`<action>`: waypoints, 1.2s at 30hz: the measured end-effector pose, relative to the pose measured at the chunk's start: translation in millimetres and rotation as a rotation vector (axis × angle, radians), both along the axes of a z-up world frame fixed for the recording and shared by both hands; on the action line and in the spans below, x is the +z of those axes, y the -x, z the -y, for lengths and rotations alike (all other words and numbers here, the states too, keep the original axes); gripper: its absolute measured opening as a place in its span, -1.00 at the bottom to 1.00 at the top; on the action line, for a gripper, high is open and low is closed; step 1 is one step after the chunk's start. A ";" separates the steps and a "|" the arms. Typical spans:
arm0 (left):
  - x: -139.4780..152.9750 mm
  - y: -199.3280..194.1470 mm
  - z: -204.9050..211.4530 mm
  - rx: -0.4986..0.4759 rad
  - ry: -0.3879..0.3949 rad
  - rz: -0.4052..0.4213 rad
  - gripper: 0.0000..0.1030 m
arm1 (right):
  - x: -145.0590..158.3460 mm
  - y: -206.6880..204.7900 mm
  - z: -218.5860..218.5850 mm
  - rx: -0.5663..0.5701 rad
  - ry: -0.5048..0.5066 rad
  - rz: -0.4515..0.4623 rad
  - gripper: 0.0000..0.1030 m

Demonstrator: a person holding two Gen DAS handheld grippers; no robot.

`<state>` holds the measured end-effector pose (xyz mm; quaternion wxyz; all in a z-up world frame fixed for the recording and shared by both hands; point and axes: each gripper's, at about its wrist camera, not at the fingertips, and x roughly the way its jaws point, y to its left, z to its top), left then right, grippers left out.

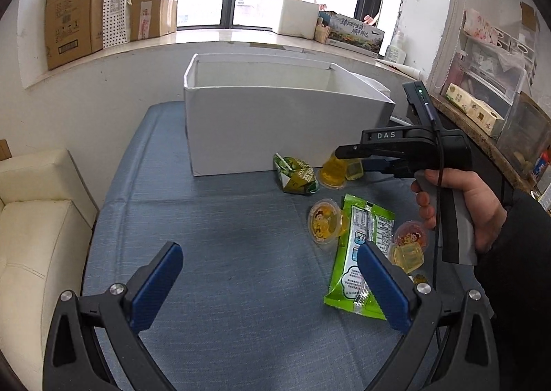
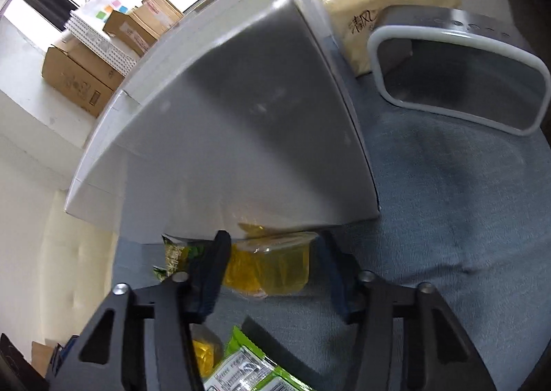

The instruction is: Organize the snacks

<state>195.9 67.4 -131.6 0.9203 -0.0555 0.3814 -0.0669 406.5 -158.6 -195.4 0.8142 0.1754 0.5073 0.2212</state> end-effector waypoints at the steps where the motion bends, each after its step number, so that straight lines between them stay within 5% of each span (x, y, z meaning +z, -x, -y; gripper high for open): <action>1: -0.9 -1.1 1.6 -0.002 -0.002 -0.002 1.00 | 0.1 -0.3 0.2 0.002 -0.002 0.002 -0.03; 17: -19.3 -77.0 32.3 -0.053 -0.028 -0.075 1.00 | 35.8 75.0 18.2 0.098 0.169 0.241 -0.11; 26: -48.1 -140.7 56.9 -0.081 -0.104 -0.173 1.00 | 62.9 120.3 32.4 0.109 0.180 0.333 -0.11; 31: -59.1 -152.8 61.8 -0.089 -0.116 -0.161 0.95 | 68.2 134.8 40.7 0.113 0.188 0.349 -0.12; 33: -63.8 -155.4 64.2 -0.103 -0.114 -0.175 0.48 | 68.4 135.9 44.5 0.110 0.182 0.341 -0.12; 34: -62.7 -154.8 65.1 -0.097 -0.131 -0.155 0.41 | 67.4 136.2 45.5 0.107 0.180 0.338 -0.12; 35: -62.2 -155.6 65.2 -0.106 -0.126 -0.149 0.08 | 66.3 136.2 46.2 0.106 0.178 0.336 -0.12; 36: -61.0 -154.8 65.6 -0.110 -0.126 -0.143 0.04 | 65.6 137.1 47.8 0.105 0.177 0.334 -0.12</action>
